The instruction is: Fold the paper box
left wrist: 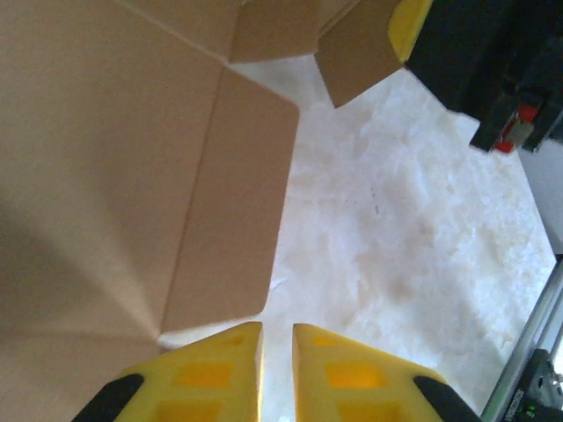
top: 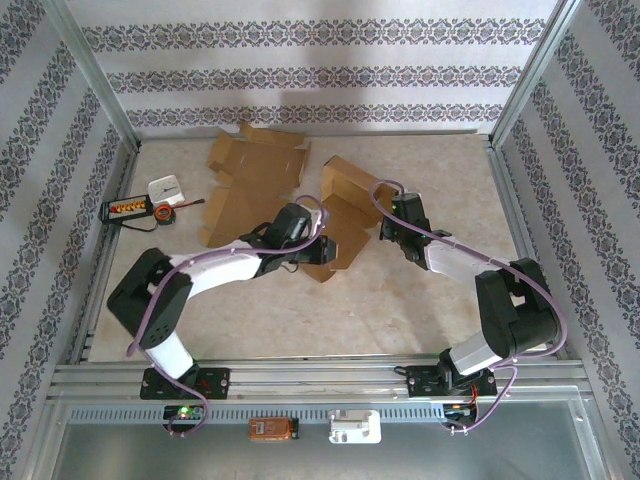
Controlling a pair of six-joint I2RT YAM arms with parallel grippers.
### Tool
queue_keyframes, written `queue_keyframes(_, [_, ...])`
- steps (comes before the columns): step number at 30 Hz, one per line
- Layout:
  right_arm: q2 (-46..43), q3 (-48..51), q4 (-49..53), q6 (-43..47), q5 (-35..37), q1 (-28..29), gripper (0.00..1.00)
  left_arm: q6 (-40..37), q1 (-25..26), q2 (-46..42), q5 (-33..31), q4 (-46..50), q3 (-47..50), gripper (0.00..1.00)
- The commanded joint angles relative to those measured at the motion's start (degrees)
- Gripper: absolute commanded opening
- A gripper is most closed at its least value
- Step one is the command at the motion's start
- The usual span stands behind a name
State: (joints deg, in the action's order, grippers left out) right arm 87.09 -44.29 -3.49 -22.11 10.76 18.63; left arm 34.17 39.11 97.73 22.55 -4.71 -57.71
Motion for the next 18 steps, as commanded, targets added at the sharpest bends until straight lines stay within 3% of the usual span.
queue_keyframes(1, [0.0, -1.9, 0.8, -0.1, 1.1, 0.0, 0.05, -0.6, 0.8, 3.7, 1.4, -0.6, -3.5, 0.11])
queue_keyframes(5, [0.3, -2.5, 1.6, -0.6, -0.1, -0.1, 0.06, -2.8, 0.7, 8.2, -1.7, 1.6, -5.5, 0.07])
queue_keyframes(14, [2.4, -7.6, 10.1, -7.5, -3.9, -1.4, 0.06, 0.5, 0.3, 20.2, 8.6, -4.9, -8.7, 0.0])
queue_keyframes(18, [4.5, -11.9, 15.6, -11.0, -6.9, -1.9, 0.07, 0.8, 0.3, 21.7, 8.3, -5.9, -10.0, 0.0])
